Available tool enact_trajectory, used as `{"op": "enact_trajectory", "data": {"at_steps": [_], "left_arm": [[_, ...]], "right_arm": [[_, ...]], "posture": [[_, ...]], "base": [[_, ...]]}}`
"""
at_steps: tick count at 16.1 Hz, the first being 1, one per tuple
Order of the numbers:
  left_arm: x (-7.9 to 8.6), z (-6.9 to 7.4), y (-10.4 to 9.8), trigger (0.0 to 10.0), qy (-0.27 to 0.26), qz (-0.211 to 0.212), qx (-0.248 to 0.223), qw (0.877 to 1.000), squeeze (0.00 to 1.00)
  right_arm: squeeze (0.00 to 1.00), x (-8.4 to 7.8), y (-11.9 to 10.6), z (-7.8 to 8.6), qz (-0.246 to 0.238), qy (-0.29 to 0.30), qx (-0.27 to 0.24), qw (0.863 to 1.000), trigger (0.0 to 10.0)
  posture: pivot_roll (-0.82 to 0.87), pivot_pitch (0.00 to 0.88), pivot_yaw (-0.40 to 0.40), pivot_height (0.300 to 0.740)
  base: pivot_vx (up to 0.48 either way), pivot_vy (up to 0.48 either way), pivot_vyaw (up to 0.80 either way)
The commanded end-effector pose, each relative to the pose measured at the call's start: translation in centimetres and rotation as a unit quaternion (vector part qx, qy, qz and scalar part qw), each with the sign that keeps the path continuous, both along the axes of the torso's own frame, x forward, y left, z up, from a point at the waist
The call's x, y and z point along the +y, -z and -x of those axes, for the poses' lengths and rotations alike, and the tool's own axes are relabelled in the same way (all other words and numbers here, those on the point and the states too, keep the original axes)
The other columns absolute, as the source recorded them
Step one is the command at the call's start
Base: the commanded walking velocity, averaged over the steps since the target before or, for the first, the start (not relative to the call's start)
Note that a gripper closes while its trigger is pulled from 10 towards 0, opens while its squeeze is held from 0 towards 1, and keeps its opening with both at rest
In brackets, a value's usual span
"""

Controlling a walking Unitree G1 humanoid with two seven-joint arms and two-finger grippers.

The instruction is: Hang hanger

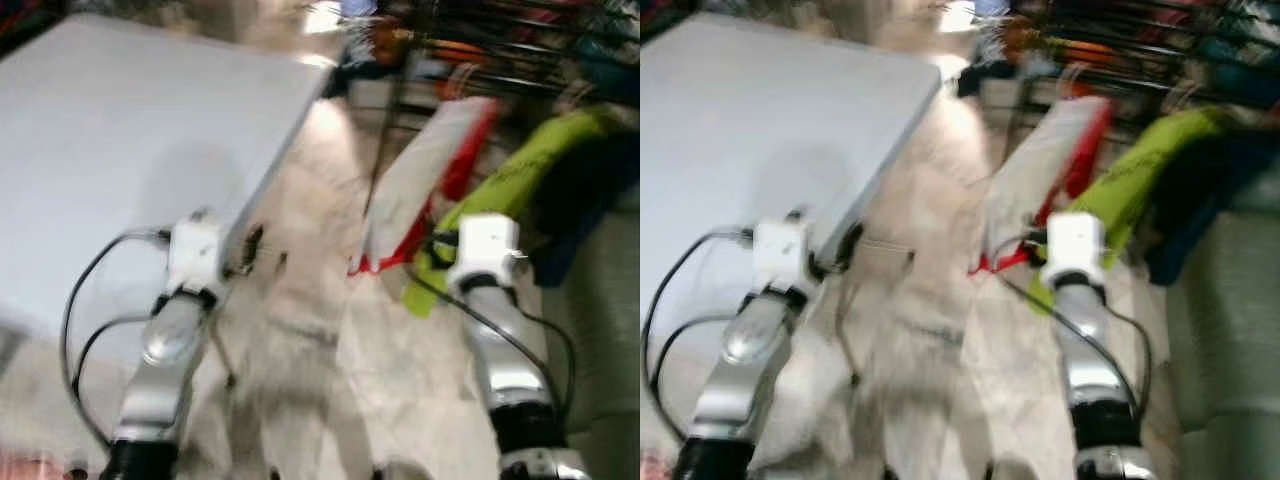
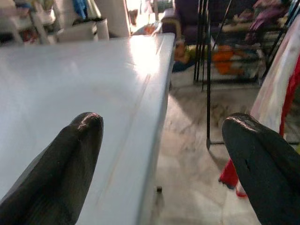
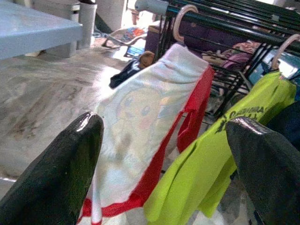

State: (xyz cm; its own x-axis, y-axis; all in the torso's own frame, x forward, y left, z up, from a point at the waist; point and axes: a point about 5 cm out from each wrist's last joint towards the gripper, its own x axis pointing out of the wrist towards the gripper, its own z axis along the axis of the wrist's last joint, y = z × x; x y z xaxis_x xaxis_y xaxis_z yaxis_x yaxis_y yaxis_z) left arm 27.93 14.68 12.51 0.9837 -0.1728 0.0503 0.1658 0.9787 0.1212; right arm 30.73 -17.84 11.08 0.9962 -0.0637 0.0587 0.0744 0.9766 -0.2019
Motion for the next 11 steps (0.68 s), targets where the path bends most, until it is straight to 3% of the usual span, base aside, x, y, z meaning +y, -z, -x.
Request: {"op": "enact_trajectory", "data": {"at_steps": [1, 7, 9, 11], "left_arm": [[-1.22, -0.03, -0.65, 10.0, 0.023, 0.003, -0.013, 1.000, 0.00], [-1.35, -0.14, -0.52, 10.0, 0.022, -0.005, -0.009, 1.000, 0.00], [-1.62, -0.03, -0.48, 10.0, 0.021, 0.012, -0.005, 1.000, 0.00], [-1.70, 0.06, -0.42, 10.0, 0.023, 0.009, -0.005, 1.000, 0.00]], "right_arm": [[0.00, -1.18, 0.24, 0.28, 0.007, 0.016, 0.007, 1.000, 10.0], [0.00, -1.18, 0.22, 0.18, 0.008, 0.018, 0.006, 1.000, 10.0], [0.00, -1.21, 0.28, 0.14, 0.008, 0.021, 0.008, 1.000, 10.0], [0.00, -1.21, 0.33, 0.15, 0.008, 0.021, 0.009, 1.000, 10.0]], "posture": [[-0.02, 0.084, 0.006, 0.740], [-0.02, 0.084, 0.006, 0.740], [-0.02, 0.084, 0.006, 0.740], [-0.02, 0.082, 0.006, 0.740]], "base": [[0.428, 0.000, 0.00], [0.414, 0.000, -0.08], [0.000, 0.000, -0.64], [0.000, 0.000, 0.00]]}}
